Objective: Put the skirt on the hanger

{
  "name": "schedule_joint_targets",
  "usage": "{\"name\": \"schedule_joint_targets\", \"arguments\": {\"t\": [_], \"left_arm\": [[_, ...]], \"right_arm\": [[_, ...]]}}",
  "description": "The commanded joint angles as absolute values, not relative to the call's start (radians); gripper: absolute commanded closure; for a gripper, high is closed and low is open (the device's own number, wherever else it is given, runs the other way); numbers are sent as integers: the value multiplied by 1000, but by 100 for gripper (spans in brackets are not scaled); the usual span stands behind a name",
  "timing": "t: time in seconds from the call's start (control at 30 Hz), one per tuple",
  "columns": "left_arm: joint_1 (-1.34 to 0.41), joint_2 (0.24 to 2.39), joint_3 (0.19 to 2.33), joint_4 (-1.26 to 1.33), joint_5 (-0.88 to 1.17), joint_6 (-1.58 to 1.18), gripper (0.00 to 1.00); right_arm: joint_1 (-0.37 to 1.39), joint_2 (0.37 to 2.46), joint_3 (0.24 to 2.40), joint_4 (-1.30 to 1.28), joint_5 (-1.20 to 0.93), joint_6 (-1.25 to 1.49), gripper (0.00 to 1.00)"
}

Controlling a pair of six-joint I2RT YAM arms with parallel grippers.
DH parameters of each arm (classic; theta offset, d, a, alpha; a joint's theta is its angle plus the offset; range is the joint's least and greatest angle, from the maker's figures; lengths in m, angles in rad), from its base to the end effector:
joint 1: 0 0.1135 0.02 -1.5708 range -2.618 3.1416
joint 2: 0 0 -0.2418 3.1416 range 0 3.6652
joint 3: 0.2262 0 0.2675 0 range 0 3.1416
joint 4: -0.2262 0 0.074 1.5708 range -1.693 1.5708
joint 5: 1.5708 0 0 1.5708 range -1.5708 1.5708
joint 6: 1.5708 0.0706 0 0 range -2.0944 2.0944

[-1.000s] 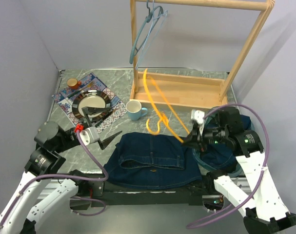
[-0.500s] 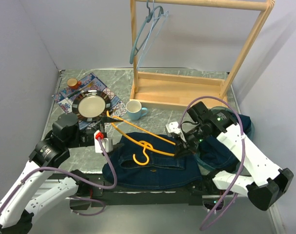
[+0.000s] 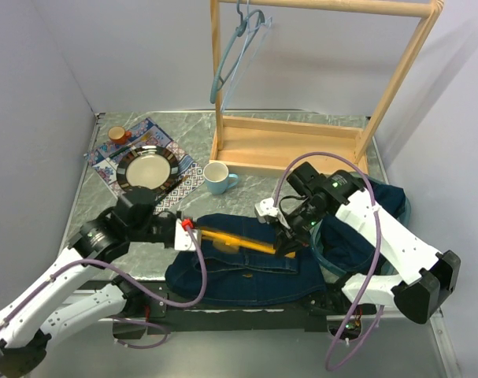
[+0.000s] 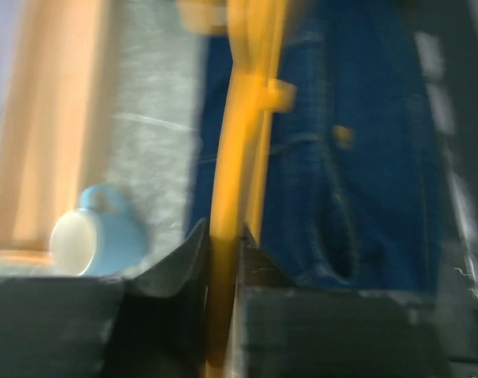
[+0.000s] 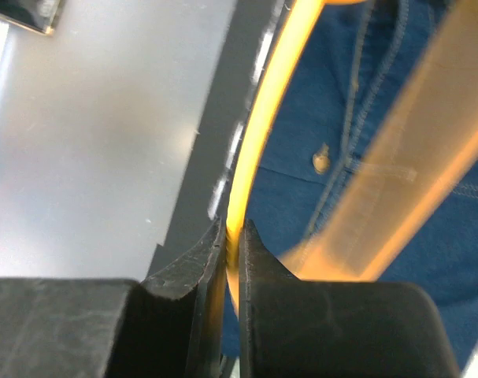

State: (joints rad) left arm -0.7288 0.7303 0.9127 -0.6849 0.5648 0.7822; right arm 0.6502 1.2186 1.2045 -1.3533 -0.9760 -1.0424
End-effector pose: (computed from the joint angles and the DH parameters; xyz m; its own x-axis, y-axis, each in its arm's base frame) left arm 0.1259 -0.1630 0.3167 0.3883 0.4515 -0.8034 0.9005 -0.0007 0.4349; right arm 0.1405 0.1803 0.2856 0.0149 -0.5966 -0.8024 -0.9114 -0.3382 0.2345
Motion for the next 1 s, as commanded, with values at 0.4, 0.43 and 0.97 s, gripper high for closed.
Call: {"name": "schedule_joint_targets", "arguments": {"t": [0.4,0.43,0.97], "left_arm": [[-761,698,785,-313,543,34,99],[-761,718,787,-305,551,20,99],[-779,827,805,-245,568,-98,99]], "right_arm": [[640,1218,1407,-1229,-899,-860,48],[640,1213,1399,-1212,-925,-861,48],[683,1178,1307,-1077,-991,-773,72]]}}
